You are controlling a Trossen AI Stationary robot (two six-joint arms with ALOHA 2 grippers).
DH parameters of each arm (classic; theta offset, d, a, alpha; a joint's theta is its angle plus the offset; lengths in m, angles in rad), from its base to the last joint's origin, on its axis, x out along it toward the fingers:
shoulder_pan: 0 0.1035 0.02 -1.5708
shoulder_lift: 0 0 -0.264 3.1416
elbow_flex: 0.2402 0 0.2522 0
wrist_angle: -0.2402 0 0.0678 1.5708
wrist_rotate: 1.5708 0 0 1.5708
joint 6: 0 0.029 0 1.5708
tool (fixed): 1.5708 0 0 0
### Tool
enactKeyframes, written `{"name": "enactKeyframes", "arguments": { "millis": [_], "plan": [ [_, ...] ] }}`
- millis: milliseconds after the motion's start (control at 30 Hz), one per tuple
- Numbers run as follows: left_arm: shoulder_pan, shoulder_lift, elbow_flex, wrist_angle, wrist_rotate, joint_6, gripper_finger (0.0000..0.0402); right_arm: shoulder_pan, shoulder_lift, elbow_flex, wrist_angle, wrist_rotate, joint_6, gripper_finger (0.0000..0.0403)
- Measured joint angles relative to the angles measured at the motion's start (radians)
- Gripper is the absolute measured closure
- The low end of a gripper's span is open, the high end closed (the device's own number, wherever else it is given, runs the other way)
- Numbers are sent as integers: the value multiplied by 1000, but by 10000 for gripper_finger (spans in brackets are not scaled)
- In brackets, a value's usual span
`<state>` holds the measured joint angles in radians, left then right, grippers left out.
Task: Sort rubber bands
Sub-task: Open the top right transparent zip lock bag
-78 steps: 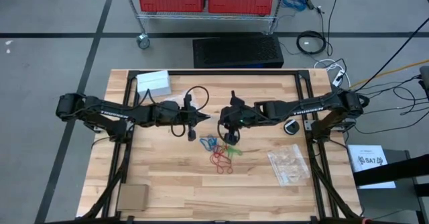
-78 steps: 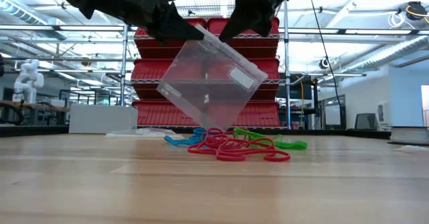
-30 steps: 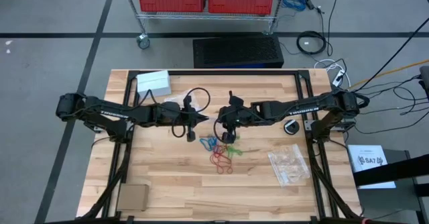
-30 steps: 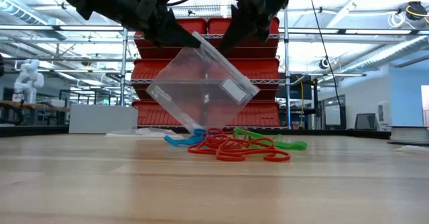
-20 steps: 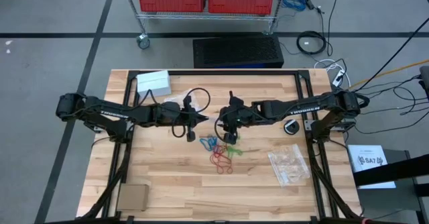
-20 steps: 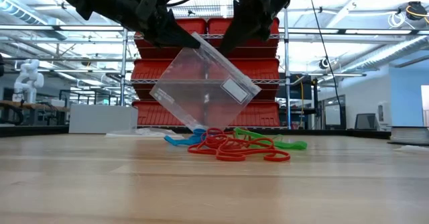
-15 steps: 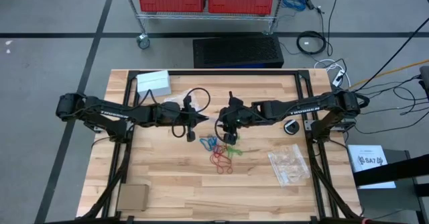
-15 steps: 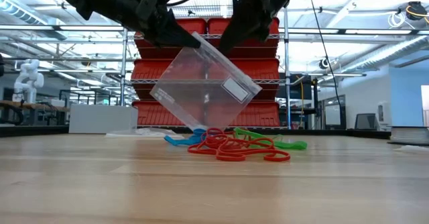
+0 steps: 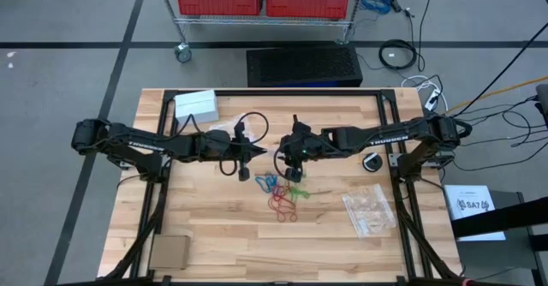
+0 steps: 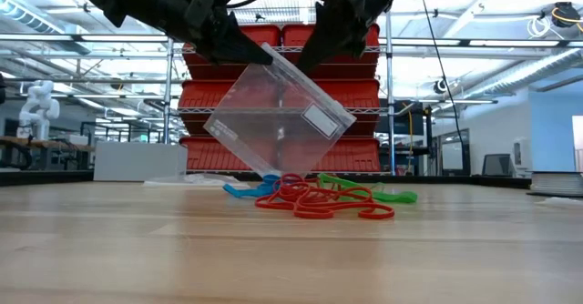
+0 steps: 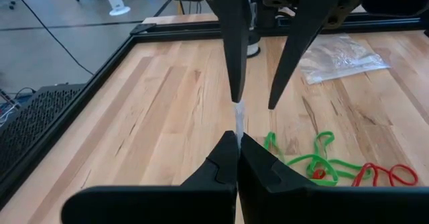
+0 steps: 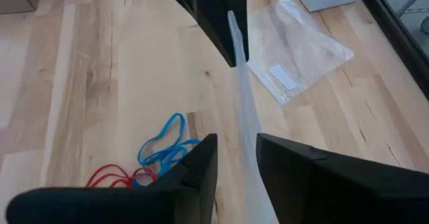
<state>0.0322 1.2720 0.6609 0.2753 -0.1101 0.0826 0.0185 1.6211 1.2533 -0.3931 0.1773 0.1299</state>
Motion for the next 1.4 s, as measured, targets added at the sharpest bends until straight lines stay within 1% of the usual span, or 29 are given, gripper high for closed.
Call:
{"name": "enactKeyframes", "arguments": {
  "millis": [233, 333, 767, 1100, 1267, 1400],
  "plan": [
    [0, 0, 0, 8, 0, 0, 401, 0, 0, 0, 2, -3, 0, 307],
    [0, 0, 0, 8, 0, 0, 401, 0, 0, 0, 17, -25, 0, 307],
    [0, 0, 0, 19, -5, 0, 401, -1, 1, 0, 27, -23, -11, 307],
    [0, 0, 0, 27, -5, 0, 401, -26, 17, 0, 17, -27, -11, 307],
    [1, 0, 0, 32, -5, 0, 401, -38, 52, 0, 40, -78, -17, 307],
    [1, 0, 0, 32, -7, 0, 401, -38, 65, 0, 69, -84, -33, 307]
  ]
}}
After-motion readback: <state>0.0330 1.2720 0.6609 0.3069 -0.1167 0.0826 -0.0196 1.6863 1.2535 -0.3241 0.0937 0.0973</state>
